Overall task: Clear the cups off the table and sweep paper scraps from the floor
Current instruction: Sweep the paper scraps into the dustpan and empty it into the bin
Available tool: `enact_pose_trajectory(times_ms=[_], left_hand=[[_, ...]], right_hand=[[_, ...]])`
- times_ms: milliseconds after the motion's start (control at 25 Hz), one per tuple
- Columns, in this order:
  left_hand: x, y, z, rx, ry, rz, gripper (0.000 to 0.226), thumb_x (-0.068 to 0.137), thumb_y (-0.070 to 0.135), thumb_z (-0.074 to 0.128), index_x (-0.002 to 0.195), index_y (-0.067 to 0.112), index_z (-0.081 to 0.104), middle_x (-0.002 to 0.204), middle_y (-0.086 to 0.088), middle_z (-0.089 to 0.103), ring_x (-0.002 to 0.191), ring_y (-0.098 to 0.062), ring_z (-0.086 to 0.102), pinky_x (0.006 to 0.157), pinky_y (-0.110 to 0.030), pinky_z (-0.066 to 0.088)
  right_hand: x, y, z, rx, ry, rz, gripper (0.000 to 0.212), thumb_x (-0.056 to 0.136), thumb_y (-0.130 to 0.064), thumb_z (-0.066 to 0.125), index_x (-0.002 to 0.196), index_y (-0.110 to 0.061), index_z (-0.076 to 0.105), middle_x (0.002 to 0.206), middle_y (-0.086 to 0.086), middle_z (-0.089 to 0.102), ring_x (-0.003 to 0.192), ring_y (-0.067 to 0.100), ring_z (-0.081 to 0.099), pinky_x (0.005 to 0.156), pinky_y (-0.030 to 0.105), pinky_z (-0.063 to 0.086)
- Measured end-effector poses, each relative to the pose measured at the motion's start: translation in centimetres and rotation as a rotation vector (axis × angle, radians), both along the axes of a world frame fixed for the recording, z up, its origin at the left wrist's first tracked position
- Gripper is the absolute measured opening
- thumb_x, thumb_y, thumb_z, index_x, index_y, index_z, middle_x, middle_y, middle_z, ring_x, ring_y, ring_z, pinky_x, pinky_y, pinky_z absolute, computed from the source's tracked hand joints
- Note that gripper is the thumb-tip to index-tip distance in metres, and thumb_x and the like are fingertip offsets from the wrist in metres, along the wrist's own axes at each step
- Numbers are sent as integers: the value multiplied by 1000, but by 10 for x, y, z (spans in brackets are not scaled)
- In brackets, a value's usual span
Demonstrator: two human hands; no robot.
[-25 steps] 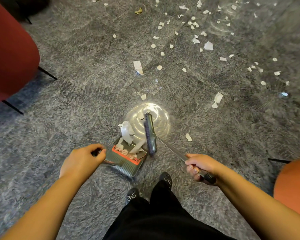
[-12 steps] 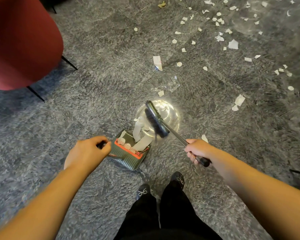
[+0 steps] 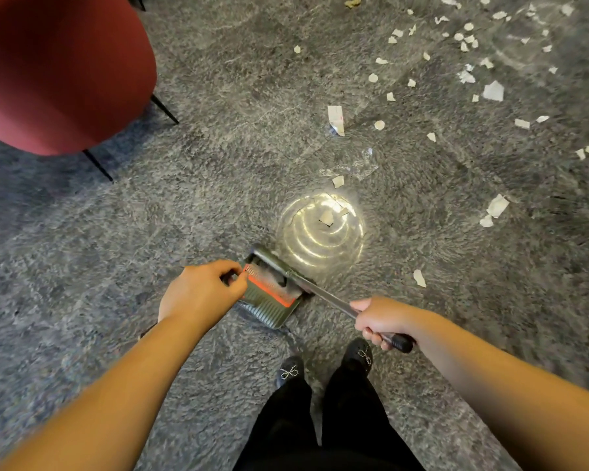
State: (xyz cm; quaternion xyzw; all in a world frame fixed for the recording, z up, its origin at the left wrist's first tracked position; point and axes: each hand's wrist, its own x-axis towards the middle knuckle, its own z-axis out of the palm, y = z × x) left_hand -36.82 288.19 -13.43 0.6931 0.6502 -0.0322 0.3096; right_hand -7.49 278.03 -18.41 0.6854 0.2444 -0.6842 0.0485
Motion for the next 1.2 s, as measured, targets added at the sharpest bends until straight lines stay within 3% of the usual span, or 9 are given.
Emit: enact_pose_trajectory(times_ms=[120,400,560,720,920,1080,1200], left_hand=[[0,0,2,6,15,-15,16,83,61,49,88,50,60,71,17,62,60,-10,59,46,-22,42],[-7,-9,5,-5,-25,-6,11,83,60,50,85,52,58,74,18,62,61,-9,60,49,-24,46],[-7,-10,4,-7,-8,0,10,83,61,50,84,54,56,79,15,63,67,-13,61,57,-28,52],[0,-7,8,19,-26,23,10,84,58,50,80,51,57,76,12,65,65,-13,60,55,-28,50],[0,-2,23,51,-72,59,13,82,57,50,82,50,61,71,15,64,61,-11,60,50,-27,49],[5,11,40,109,-93,86,9,80,58,50,83,58,59,67,19,64,57,-5,59,48,-24,46],[21,23,50,117,-74,108,10,81,59,50,82,56,60,69,19,64,58,-5,59,50,-26,50]], right_hand=[[8,-12,14,-9,38,18,69,87,-6,42,150,-30,25,59,0,52,43,11,44,42,22,37],[23,-44,36,-11,114,-274,71,90,-4,44,151,-30,20,54,-2,44,41,10,36,40,19,30],[35,-57,48,8,176,-434,58,95,-1,37,148,-23,27,55,-1,39,38,8,32,37,17,29],[50,-58,64,27,205,-611,45,98,-2,33,139,-22,34,59,0,37,35,5,32,33,15,27],[53,-55,67,101,127,-650,52,98,-3,33,146,-23,31,58,1,38,38,7,31,38,16,25],[77,-28,54,85,138,-707,44,98,-4,33,139,-20,35,54,-1,39,34,6,32,35,14,26],[89,0,34,71,145,-736,44,97,-7,36,136,-29,34,55,-2,39,35,5,35,33,15,28]])
